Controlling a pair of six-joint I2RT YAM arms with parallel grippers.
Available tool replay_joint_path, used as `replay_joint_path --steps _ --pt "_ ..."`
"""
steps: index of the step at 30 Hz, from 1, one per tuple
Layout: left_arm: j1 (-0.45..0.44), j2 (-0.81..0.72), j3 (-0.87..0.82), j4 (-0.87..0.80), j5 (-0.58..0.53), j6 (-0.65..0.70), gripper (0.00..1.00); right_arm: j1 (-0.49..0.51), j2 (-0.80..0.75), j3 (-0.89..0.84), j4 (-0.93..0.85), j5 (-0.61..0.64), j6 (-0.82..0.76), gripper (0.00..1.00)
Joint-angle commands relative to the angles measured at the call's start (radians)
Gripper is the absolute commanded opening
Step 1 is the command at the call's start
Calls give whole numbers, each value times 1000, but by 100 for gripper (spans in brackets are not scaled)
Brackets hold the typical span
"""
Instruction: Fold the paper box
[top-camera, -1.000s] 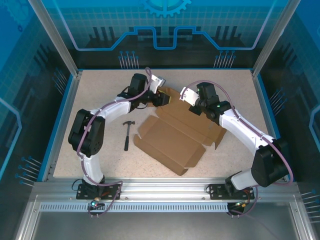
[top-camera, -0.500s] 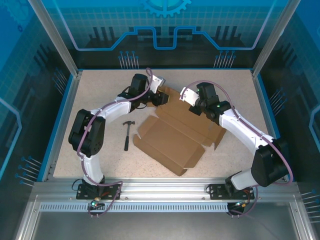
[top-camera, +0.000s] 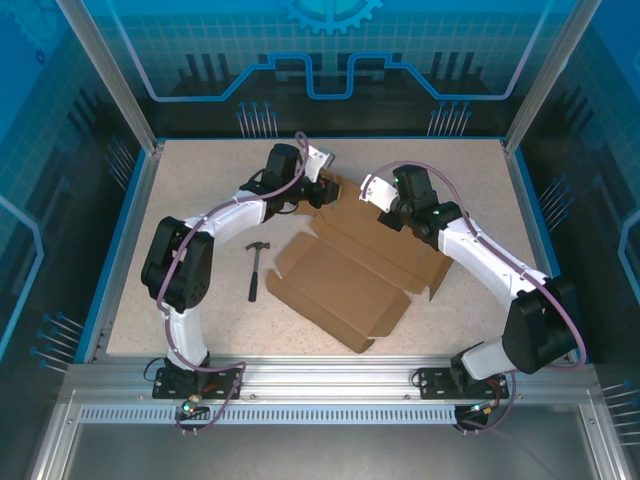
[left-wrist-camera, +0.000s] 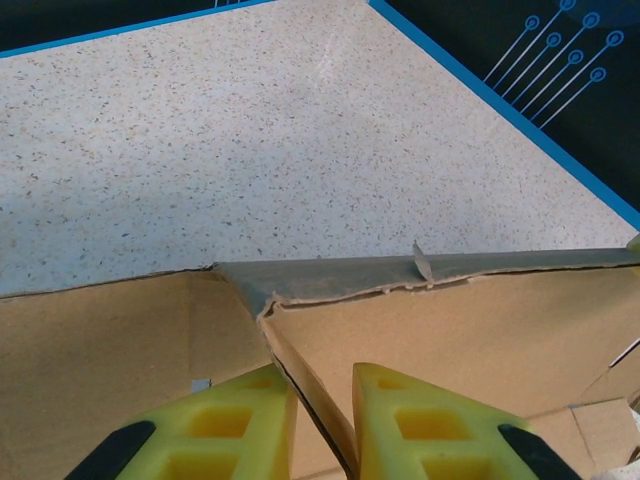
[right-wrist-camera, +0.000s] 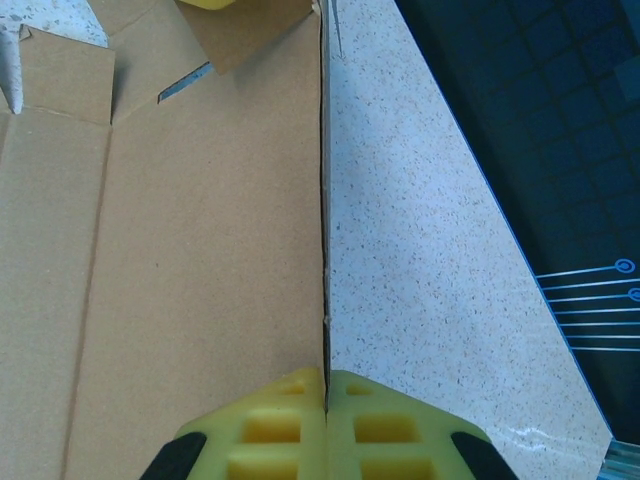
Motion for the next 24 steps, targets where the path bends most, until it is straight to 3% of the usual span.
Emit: replay_joint_path --steps 1,12,24 --pt "-23 14 33 10 48 -16 23 16 7 27 6 0 -6 0" --pt "-7 -42 -13 -6 18 15 31 13 3 23 14 33 -54 0" --pt "47 -156 -128 -28 -34 35 47 4 -11 7 44 7 -165 0"
